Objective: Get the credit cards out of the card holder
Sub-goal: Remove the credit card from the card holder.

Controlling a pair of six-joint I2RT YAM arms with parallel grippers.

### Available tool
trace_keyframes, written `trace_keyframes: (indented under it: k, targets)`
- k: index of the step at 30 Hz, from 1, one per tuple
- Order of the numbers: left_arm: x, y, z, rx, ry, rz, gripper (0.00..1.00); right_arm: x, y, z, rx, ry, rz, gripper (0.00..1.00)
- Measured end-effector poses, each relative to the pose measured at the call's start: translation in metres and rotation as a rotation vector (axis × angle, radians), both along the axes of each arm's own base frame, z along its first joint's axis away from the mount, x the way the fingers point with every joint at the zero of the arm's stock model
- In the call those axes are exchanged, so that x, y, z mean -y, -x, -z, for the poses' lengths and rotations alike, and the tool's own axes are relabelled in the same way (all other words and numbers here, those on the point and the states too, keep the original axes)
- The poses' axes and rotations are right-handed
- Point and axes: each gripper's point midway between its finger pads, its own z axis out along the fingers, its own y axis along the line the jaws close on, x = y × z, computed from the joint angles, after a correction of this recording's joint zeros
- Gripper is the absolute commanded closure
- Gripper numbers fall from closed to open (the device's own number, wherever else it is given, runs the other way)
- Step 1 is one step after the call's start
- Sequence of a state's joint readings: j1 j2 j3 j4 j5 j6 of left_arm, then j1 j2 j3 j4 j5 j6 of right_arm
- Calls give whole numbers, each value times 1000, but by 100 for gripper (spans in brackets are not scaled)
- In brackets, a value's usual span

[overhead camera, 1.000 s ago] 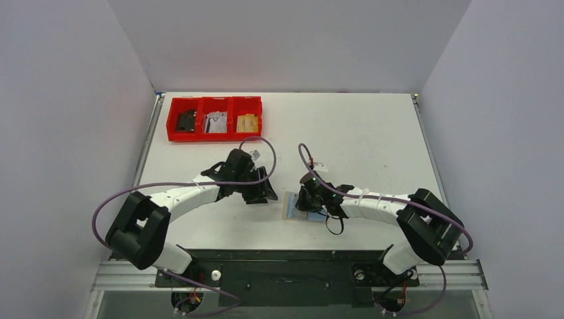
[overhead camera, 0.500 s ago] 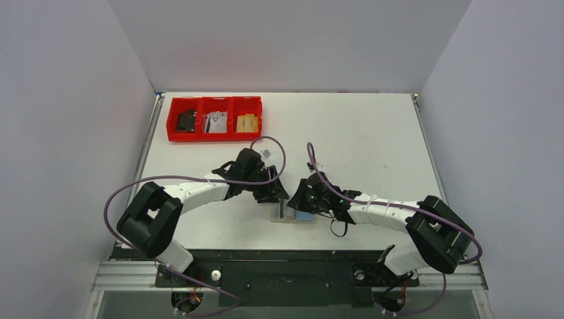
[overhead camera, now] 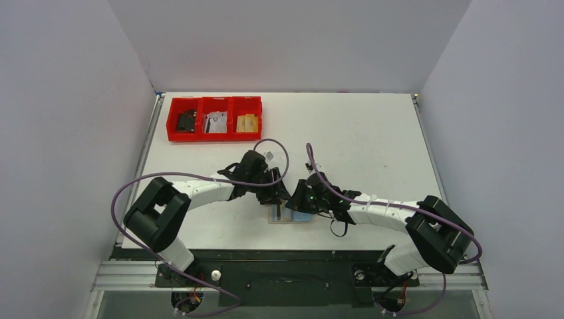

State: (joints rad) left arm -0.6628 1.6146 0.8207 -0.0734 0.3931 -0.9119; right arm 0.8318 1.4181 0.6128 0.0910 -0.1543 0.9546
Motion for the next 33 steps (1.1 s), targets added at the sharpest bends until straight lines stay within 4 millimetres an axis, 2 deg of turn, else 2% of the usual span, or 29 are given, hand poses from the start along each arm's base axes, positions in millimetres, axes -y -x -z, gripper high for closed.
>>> trace_keyframes:
  k: [3,7,14,27,33]
  targets:
    - [2,0,3,5,-7,-5,47,2,1,2,-8,9,0,72]
    - [6,0,7,4,-14,-12,44,8,4,8,-24,41,5,66]
    - [16,2,8,9,-4,-5,40,21,7,6,-19,90,25,62]
    - [40,1,-14,47,47,28,37,51,4,-34,99,121,93,59]
    - [52,3,-15,49,53,49,36,67,5,-45,129,143,135,59]
